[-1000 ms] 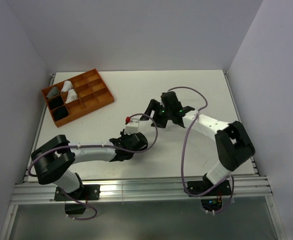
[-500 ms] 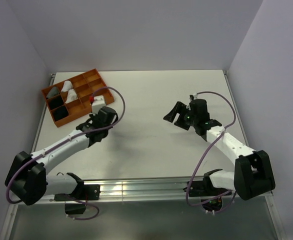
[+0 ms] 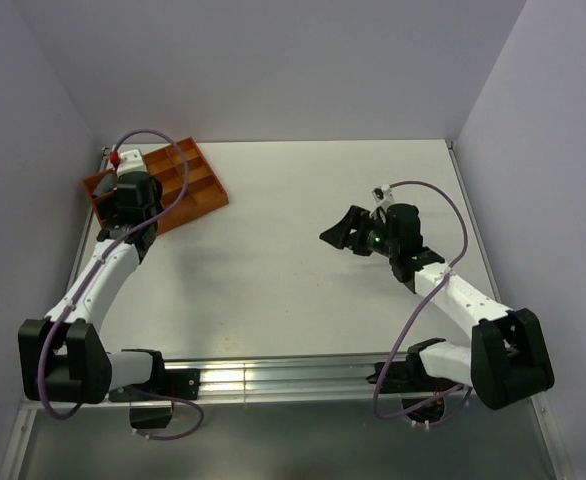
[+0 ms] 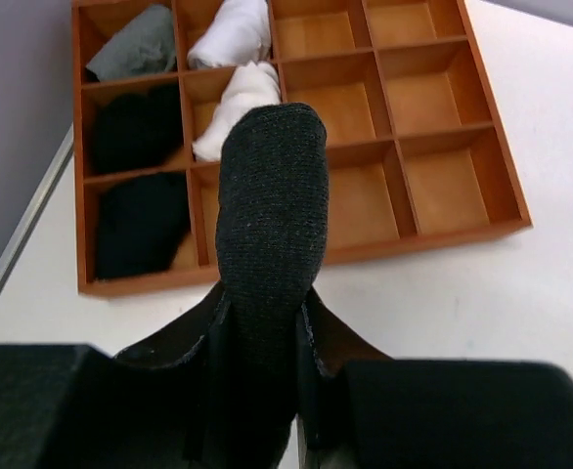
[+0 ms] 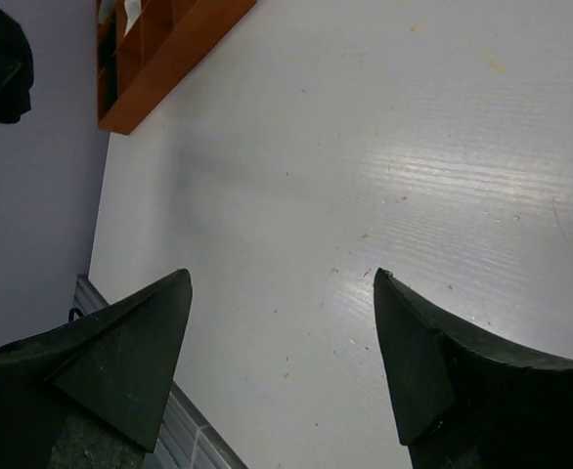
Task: Roll the socks
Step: Place the sock in the storage box.
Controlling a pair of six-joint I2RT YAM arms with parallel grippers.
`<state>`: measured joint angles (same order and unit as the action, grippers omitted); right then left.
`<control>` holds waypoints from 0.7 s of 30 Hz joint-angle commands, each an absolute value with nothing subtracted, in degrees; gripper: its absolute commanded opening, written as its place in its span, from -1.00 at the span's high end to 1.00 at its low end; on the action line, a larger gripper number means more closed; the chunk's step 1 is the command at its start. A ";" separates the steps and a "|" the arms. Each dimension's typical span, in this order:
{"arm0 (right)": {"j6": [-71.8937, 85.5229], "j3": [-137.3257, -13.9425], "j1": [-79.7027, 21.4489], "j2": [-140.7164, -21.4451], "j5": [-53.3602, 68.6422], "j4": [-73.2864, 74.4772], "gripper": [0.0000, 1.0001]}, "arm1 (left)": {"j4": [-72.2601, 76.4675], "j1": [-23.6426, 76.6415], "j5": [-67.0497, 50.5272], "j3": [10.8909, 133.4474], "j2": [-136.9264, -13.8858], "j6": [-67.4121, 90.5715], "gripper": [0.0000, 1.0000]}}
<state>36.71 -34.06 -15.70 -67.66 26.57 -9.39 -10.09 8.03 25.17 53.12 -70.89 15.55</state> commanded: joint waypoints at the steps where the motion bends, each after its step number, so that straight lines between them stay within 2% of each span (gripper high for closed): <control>1: 36.21 -33.05 -15.38 -67.15 30.58 -14.93 -0.63 | 1.55 2.65 13.46 51.77 -74.43 10.20 0.99; 4: 36.47 -32.78 -15.38 -67.76 31.99 -16.52 -0.62 | 6.22 -2.52 9.67 51.50 -77.85 10.55 0.99; 12: 36.74 -33.04 -15.38 -69.96 34.45 -17.76 -0.61 | 13.96 -6.85 1.87 54.13 -88.41 12.39 0.99; 21: 36.30 -33.31 -15.20 -70.75 34.98 -17.67 -0.58 | 17.93 -8.70 0.53 56.42 -97.03 11.61 0.99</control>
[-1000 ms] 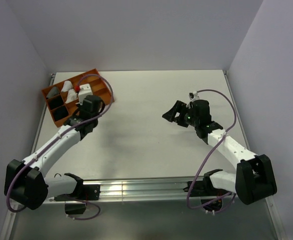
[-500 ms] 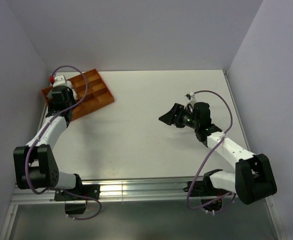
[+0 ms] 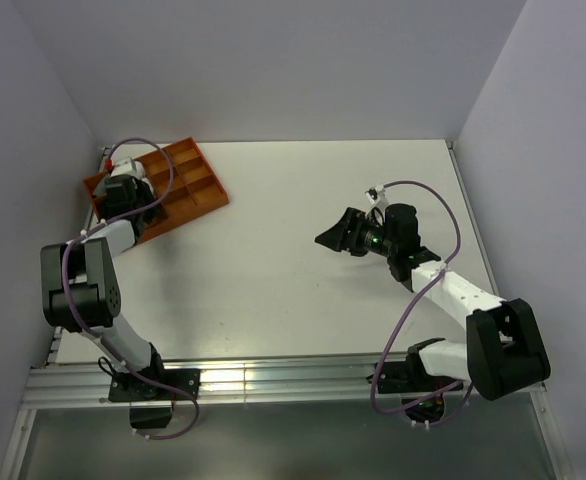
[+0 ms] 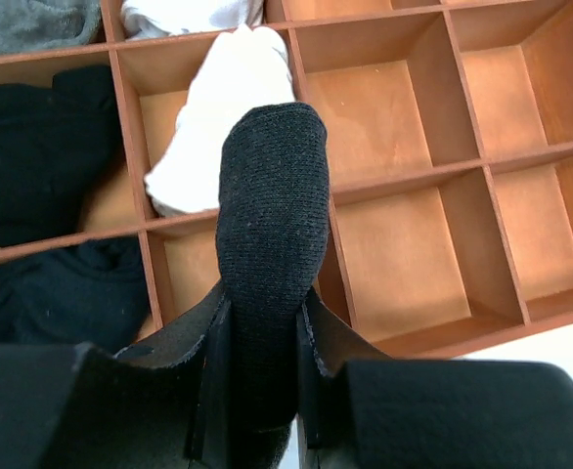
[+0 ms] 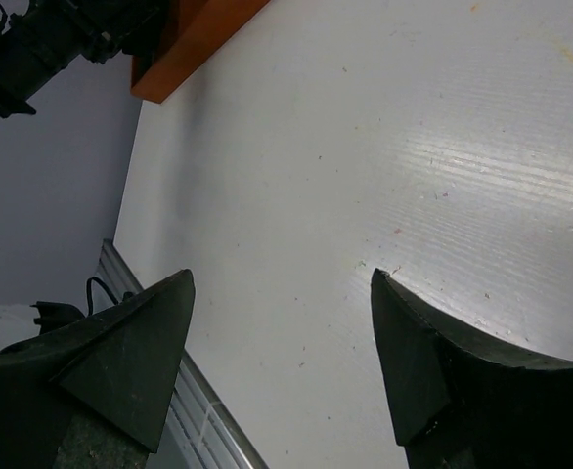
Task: Roll the socks
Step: Place the sock in the storage box.
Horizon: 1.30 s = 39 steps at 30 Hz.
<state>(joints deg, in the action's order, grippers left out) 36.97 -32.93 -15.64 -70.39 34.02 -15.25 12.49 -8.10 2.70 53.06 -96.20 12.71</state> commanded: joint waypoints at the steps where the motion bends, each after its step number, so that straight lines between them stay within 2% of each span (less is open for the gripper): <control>1: 36.30 -33.22 -15.12 -70.66 35.07 -17.84 -0.58 | 16.89 -8.96 0.53 56.95 -98.42 11.25 0.99; 18: 36.21 -33.14 -15.03 -70.31 36.21 -18.28 -0.57 | -3.24 -11.07 -3.69 65.12 -105.64 2.03 0.99; 25: 36.12 -33.05 -15.03 -69.87 36.30 -18.02 -0.56 | -5.45 -11.07 -1.50 63.64 -105.29 -3.07 0.99; 31: 36.30 -32.96 -15.03 -69.87 36.21 -18.19 -0.56 | -3.79 -11.07 -4.12 58.11 -100.82 -5.27 0.99; 39: 36.48 -32.78 -14.94 -69.52 36.91 -18.55 -0.55 | -4.66 -11.07 -7.20 56.78 -98.44 -6.59 0.99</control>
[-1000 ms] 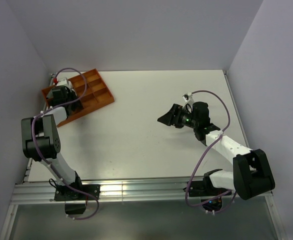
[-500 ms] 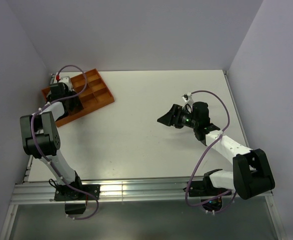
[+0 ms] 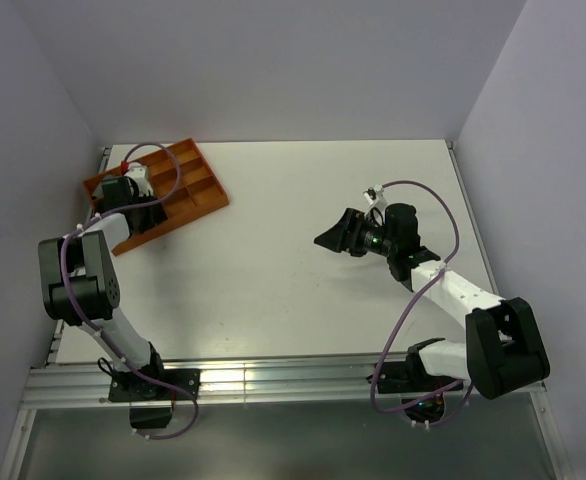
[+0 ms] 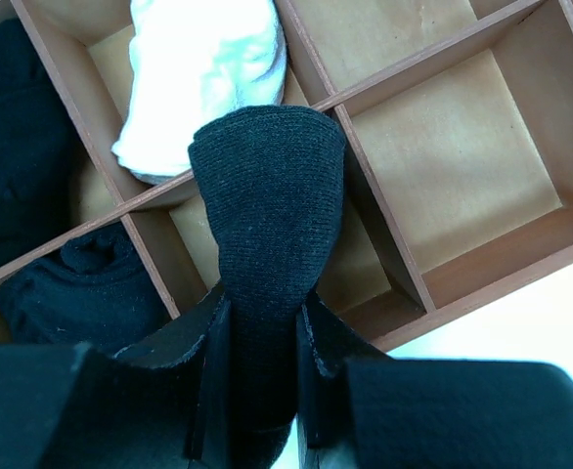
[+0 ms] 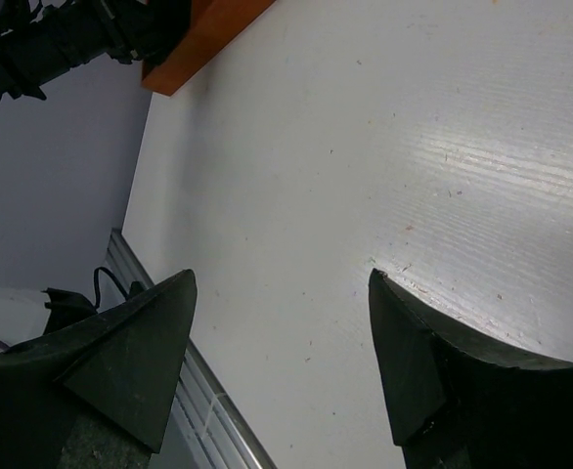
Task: Roll the socks
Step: Place the sock in the storage box.
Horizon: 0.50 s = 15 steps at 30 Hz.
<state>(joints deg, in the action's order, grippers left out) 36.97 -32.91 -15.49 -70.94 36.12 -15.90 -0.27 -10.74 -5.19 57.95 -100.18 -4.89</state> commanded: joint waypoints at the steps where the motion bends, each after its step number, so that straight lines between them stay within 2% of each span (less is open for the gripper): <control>1: 36.56 -32.78 -14.94 -69.43 36.91 -18.54 -0.56 | -4.66 -11.07 -7.21 57.21 -98.70 -6.50 0.92; 4: 36.48 -32.52 -14.94 -69.00 37.00 -18.55 -0.55 | -5.71 -11.07 -6.85 59.31 -100.72 -5.98 0.80; 9: 36.21 -32.61 -14.94 -68.82 36.91 -18.37 -0.55 | -6.94 -11.07 -6.15 61.52 -103.62 -6.06 0.71; 12: 36.30 -32.52 -14.94 -69.08 37.09 -18.54 -0.55 | -7.99 -11.07 -6.94 63.01 -105.11 -5.80 0.53; 13: 36.39 -32.61 -14.94 -69.26 37.18 -18.54 -0.55 | -8.78 -11.07 -6.94 63.80 -105.73 -5.71 0.38; 15: 36.47 -32.52 -14.94 -69.43 37.44 -18.81 -0.55 | -10.01 -11.07 -7.12 65.12 -107.40 -5.54 0.28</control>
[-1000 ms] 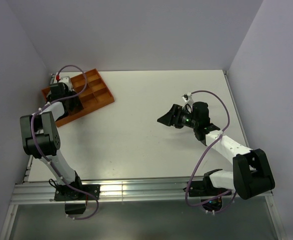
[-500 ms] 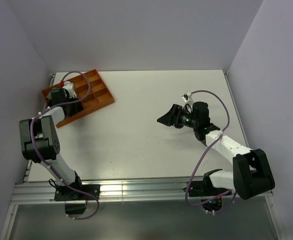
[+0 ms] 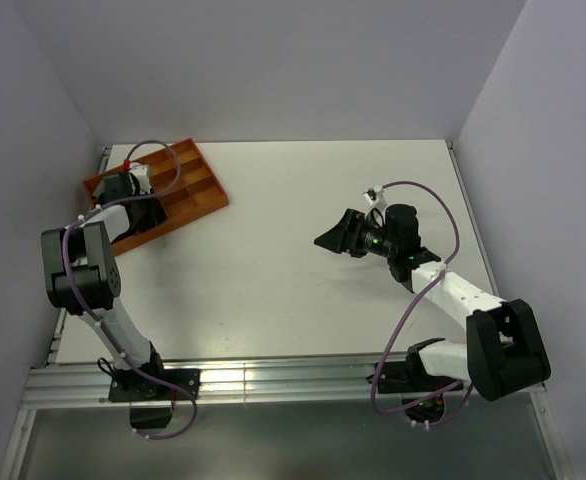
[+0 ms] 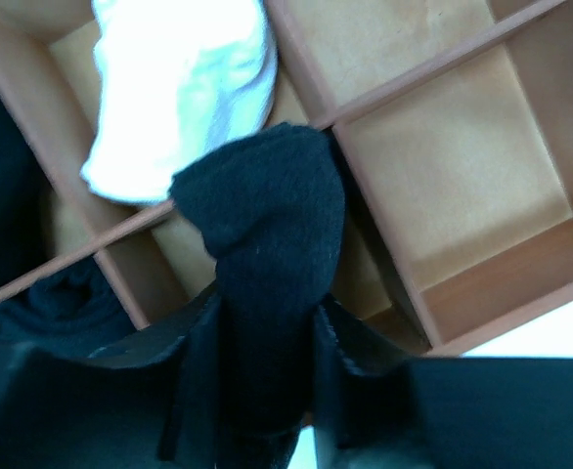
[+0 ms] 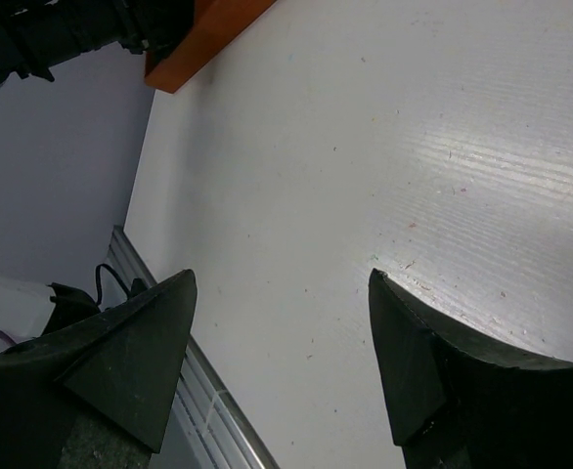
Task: Roll the socks
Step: Place the sock in the storage box.
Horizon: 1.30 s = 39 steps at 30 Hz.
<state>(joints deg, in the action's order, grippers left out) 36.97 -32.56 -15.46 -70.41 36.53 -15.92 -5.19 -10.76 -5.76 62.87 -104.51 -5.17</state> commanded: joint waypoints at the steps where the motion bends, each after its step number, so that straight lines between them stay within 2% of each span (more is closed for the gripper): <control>1: 36.39 -32.52 -14.94 -69.43 37.35 -18.81 -0.55 | -10.98 -11.07 -7.03 65.39 -107.84 -5.45 0.21; 3: 36.39 -32.52 -14.94 -69.43 37.53 -18.90 -0.55 | -11.16 -11.07 -7.29 65.74 -108.28 -5.54 0.14; 7: 36.47 -32.61 -14.94 -69.70 37.62 -19.07 -0.55 | -11.25 -11.07 -7.03 66.00 -106.61 -4.66 -0.12; 12: 36.74 -32.52 -14.94 -69.79 37.97 -19.51 -0.55 | -11.78 -11.07 -5.46 67.15 -104.24 -2.55 -0.31; 14: 36.83 -32.43 -14.94 -69.79 38.14 -19.60 -0.54 | -11.87 -11.07 -4.83 67.59 -103.80 -1.94 -0.47; 20: 36.83 -32.43 -15.03 -69.52 38.32 -19.69 -0.54 | -10.90 -11.07 -3.08 66.97 -101.43 -0.44 -0.79; 24: 37.09 -32.43 -14.94 -69.78 38.76 -20.13 -0.54 | -9.76 -11.07 -4.30 66.71 -98.79 2.19 -0.83; 29: 37.26 -32.43 -14.94 -69.96 39.29 -20.48 -0.54 | -6.69 -11.07 -8.16 66.62 -96.06 4.13 -0.79; 39: 37.00 -32.43 -14.94 -70.40 39.20 -20.21 -0.53 | -3.86 -11.07 -12.04 69.95 -102.91 6.68 -0.60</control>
